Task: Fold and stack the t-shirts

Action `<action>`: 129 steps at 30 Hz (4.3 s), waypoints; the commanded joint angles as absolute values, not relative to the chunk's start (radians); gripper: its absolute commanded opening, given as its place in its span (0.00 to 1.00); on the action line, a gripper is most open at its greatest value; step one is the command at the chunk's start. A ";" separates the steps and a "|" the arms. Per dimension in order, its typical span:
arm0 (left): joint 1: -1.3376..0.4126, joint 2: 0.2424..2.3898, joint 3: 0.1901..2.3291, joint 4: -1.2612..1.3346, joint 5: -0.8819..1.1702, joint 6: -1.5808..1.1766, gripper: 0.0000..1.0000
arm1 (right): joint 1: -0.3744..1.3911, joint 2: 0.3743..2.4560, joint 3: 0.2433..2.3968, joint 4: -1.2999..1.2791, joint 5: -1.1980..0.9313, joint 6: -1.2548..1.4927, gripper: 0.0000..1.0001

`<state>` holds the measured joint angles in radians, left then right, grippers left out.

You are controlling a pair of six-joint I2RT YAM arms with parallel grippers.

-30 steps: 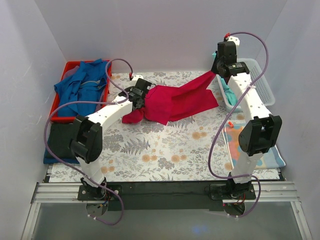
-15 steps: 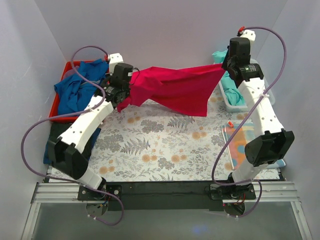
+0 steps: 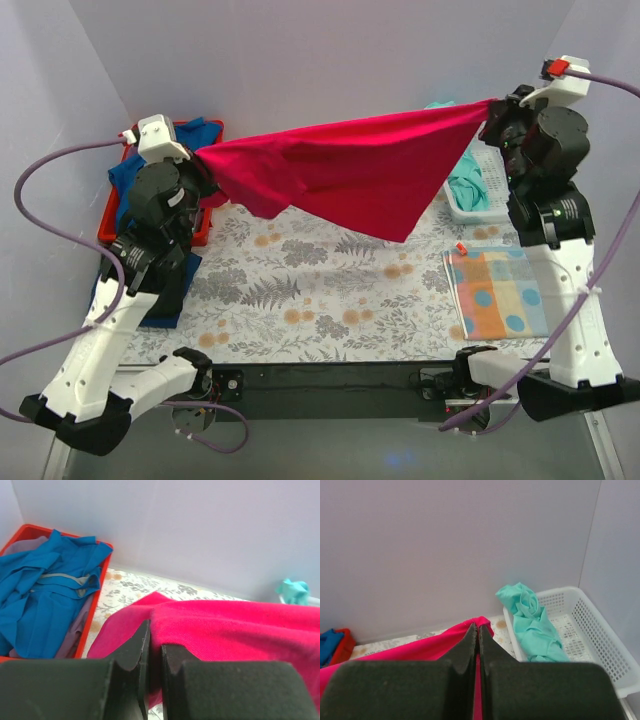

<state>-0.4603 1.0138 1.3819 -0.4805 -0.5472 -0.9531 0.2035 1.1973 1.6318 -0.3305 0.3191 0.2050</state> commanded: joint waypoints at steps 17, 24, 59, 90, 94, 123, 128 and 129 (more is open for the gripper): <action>-0.451 1.797 1.423 -0.558 -0.146 -1.006 0.00 | 0.195 1.403 1.307 -0.229 0.405 0.469 0.01; -0.448 1.996 1.635 -0.564 -0.208 -0.983 0.00 | 0.193 1.574 1.443 -0.230 0.410 0.433 0.01; -0.446 1.647 1.049 -0.462 0.120 -1.039 0.40 | 0.196 1.755 1.557 -0.331 0.351 0.453 0.01; -0.472 1.862 1.103 -0.549 -0.069 -1.025 0.22 | 0.195 1.707 1.525 -0.348 0.391 0.457 0.01; -0.483 1.878 1.114 -0.624 -0.146 -1.045 0.17 | 0.195 1.698 1.509 -0.347 0.388 0.463 0.01; -0.334 1.522 2.046 -0.629 -0.966 -0.875 0.00 | 0.193 1.427 1.790 -0.348 0.411 0.342 0.01; -0.334 1.462 2.108 -0.483 -0.945 -0.752 0.00 | 0.193 1.372 1.845 -0.289 0.313 0.304 0.01; -0.334 1.436 2.118 -0.470 -0.918 -0.746 0.00 | 0.193 1.344 1.845 -0.275 0.296 0.287 0.01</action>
